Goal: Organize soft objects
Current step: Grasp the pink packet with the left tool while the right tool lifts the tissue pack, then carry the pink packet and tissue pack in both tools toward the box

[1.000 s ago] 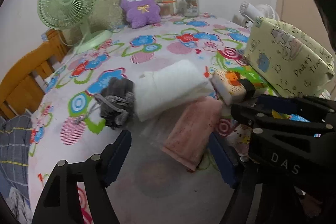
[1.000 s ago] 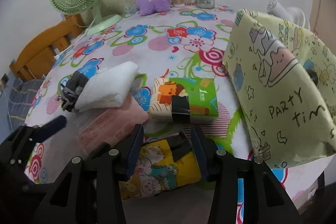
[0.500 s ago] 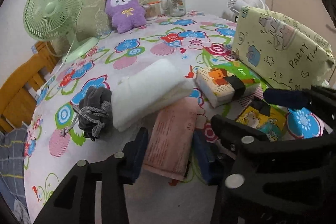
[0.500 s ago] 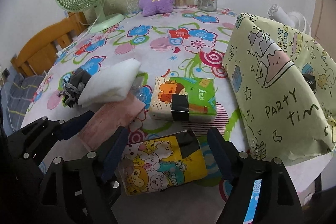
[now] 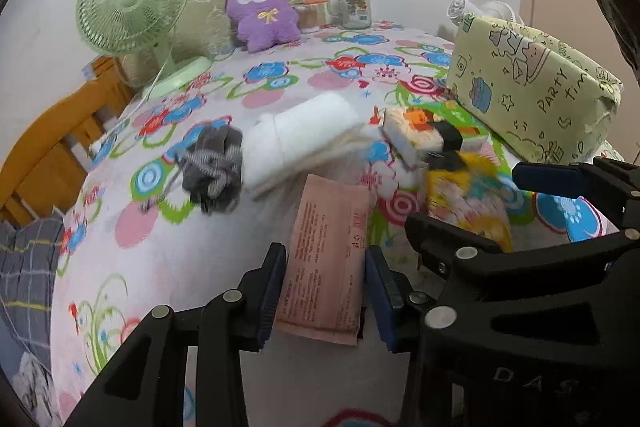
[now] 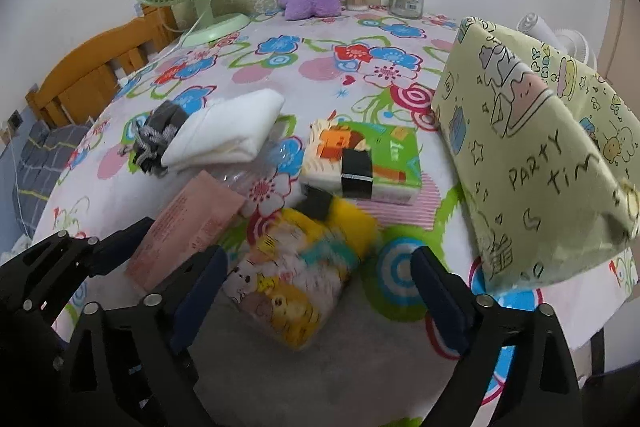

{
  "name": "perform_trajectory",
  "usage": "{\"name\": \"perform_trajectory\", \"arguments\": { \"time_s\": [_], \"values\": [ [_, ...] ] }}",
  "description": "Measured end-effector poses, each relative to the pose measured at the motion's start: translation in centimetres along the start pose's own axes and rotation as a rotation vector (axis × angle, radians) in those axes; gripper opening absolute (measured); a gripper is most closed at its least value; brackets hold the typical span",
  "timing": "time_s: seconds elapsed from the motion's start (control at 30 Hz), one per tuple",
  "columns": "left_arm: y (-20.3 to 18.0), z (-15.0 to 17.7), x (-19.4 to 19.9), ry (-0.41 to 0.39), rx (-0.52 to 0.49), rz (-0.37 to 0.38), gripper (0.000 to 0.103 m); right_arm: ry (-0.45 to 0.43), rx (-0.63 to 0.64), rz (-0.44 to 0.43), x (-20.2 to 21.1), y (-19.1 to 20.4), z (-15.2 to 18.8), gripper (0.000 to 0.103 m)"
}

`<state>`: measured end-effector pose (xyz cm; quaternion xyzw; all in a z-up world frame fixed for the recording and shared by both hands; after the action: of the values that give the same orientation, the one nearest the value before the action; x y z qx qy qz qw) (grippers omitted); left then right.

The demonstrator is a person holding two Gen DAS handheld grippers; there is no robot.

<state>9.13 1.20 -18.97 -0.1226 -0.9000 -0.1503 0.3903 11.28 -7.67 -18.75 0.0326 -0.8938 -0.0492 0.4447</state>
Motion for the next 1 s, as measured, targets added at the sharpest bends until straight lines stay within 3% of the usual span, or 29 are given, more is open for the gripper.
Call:
{"name": "perform_trajectory", "arguments": {
  "time_s": [0.17, 0.23, 0.3, 0.33, 1.0],
  "values": [
    [-0.1, 0.6, 0.4, -0.008, 0.039, -0.004, 0.041, 0.006, -0.05, -0.031, -0.4, -0.2, 0.8, 0.097],
    [-0.1, 0.6, 0.3, -0.009, 0.043, -0.007, 0.041, -0.004, -0.058, -0.02, -0.3, -0.2, 0.8, 0.086],
    [-0.2, 0.5, 0.2, -0.008, 0.048, -0.003, 0.041, -0.014, -0.051, 0.002, -0.2, -0.1, 0.7, 0.061],
    [-0.3, 0.4, 0.2, -0.009, 0.052, -0.001, 0.041, -0.01, -0.045, 0.006, -0.2, -0.1, 0.6, 0.053],
    [0.1, -1.4, 4.4, -0.09, 0.096, -0.014, 0.041, -0.106, -0.015, -0.023, 5.0, 0.3, -0.8, 0.05]
  ]
}}
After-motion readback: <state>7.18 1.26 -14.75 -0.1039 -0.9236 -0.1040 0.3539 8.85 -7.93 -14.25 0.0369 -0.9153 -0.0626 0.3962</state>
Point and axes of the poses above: each gripper's, at about its wrist camera, not at the fingertips, and x roughly against the way its jaws point, y to its left, z to its underside, the point moved 5 cm from there along -x, roughly the way its jaws point, and after that the axes turned 6 degrees about -x, right-handed, at the moved point
